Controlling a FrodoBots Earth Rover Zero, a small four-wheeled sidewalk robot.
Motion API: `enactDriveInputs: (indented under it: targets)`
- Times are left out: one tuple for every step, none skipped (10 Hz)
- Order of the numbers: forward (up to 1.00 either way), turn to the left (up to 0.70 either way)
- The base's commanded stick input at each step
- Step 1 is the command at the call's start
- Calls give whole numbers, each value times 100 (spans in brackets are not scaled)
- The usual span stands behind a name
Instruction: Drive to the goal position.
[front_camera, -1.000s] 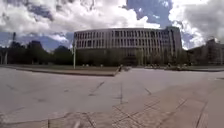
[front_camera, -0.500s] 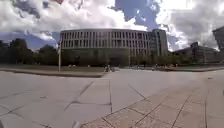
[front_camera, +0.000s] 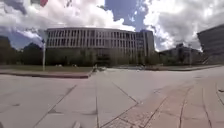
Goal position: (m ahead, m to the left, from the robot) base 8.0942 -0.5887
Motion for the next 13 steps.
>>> enactDriveInputs:
  targets:
    - [70,0]
    - [70,0]
    - [70,0]
    - [70,0]
    - [70,0]
    - [70,0]
    - [70,0]
    - [70,0]
    - [70,0]
    - [70,0]
    - [70,0]
    - [70,0]
    - [70,0]
